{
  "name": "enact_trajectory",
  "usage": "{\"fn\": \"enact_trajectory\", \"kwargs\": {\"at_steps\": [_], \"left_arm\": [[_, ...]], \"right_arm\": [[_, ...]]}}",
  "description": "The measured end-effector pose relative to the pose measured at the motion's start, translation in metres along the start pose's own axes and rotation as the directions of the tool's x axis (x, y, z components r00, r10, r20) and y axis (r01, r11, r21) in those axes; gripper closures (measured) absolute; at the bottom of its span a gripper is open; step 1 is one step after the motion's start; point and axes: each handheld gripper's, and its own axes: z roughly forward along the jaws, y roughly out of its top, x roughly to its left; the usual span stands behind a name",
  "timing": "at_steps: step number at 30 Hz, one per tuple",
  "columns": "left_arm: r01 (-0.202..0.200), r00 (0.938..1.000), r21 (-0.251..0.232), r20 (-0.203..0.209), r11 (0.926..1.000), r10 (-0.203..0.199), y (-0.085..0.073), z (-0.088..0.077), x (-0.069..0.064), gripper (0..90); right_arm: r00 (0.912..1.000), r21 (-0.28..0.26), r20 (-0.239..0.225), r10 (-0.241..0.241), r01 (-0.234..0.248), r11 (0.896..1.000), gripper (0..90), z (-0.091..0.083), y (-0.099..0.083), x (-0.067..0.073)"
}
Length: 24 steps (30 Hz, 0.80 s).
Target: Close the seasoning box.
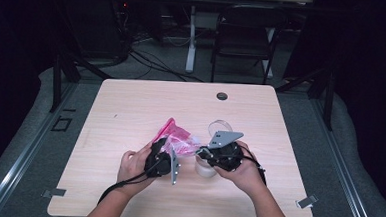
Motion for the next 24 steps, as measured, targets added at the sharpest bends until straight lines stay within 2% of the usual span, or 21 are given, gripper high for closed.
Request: {"fn": "enact_trajectory", "kwargs": {"at_steps": [3,8,9,12,13,15,16,17,19,20,22,23,24], "left_arm": [[0.021,0.9996,-0.004,0.018,0.9998,-0.021,-0.001,0.001,-0.001,71.7],[0.075,0.9957,-0.003,0.054,0.9971,-0.075,-0.005,0.003,-0.001,72.3],[0.097,0.9932,-0.01,0.066,0.9952,-0.096,-0.005,0.004,-0.002,72.4],[0.12,0.9891,-0.006,0.086,0.9927,-0.119,-0.007,0.006,-0.003,72.5],[0.157,0.9835,-0.026,0.096,0.9873,-0.153,-0.008,0.008,-0.006,72.5],[0.151,0.9834,-0.012,0.104,0.9885,-0.149,-0.009,0.008,-0.006,72.6],[0.162,0.9806,-0.011,0.113,0.9867,-0.16,-0.01,0.009,-0.005,72.6],[0.221,0.9673,-0.033,0.135,0.9747,-0.215,-0.011,0.011,-0.008,72.6],[0.25,0.9557,-0.022,0.166,0.968,-0.243,-0.014,0.013,-0.007,72.8],[0.25,0.9557,-0.022,0.166,0.968,-0.243,-0.014,0.013,-0.007,72.8],[0.276,0.944,-0.013,0.192,0.9612,-0.268,-0.016,0.015,-0.007,72.9],[0.296,0.9352,-0.01,0.207,0.9552,-0.287,-0.017,0.015,-0.006,73.0],[0.296,0.9352,-0.01,0.207,0.9552,-0.287,-0.017,0.015,-0.006,73.0]], "right_arm": [[1.0,0.001,-0.001,-0.005,0.005,1.0,75.2,0.001,0.001,0.002],[1.0,-0.024,0.0,-0.001,0.001,1.0,62.1,0.001,0.002,0.003],[1.0,-0.03,0.006,0.004,-0.004,1.0,59.9,0.002,0.002,0.003],[1.0,-0.031,0.004,0.009,-0.009,0.999,57.6,0.002,0.002,0.003],[0.9999,-0.033,0.001,0.01,-0.01,0.999,56.8,0.002,0.002,0.003],[0.9999,-0.036,-0.002,0.011,-0.011,0.999,55.0,0.002,0.002,0.002],[0.9999,-0.038,-0.002,0.011,-0.011,0.999,54.4,0.002,0.002,0.002],[0.9999,-0.038,-0.004,0.014,-0.014,0.999,53.5,0.002,0.002,0.002],[0.9997,-0.043,-0.008,0.021,-0.022,0.999,52.7,0.002,0.002,0.002],[0.9997,-0.043,-0.008,0.021,-0.022,0.999,52.7,0.002,0.002,0.002],[0.9995,-0.049,-0.015,0.026,-0.027,0.998,52.4,0.002,0.002,0.001],[0.9992,-0.054,-0.022,0.035,-0.036,0.998,52.0,0.002,0.002,0.001],[0.9991,-0.053,-0.025,0.034,-0.035,0.998,52.0,0.001,0.002,0.001]]}}
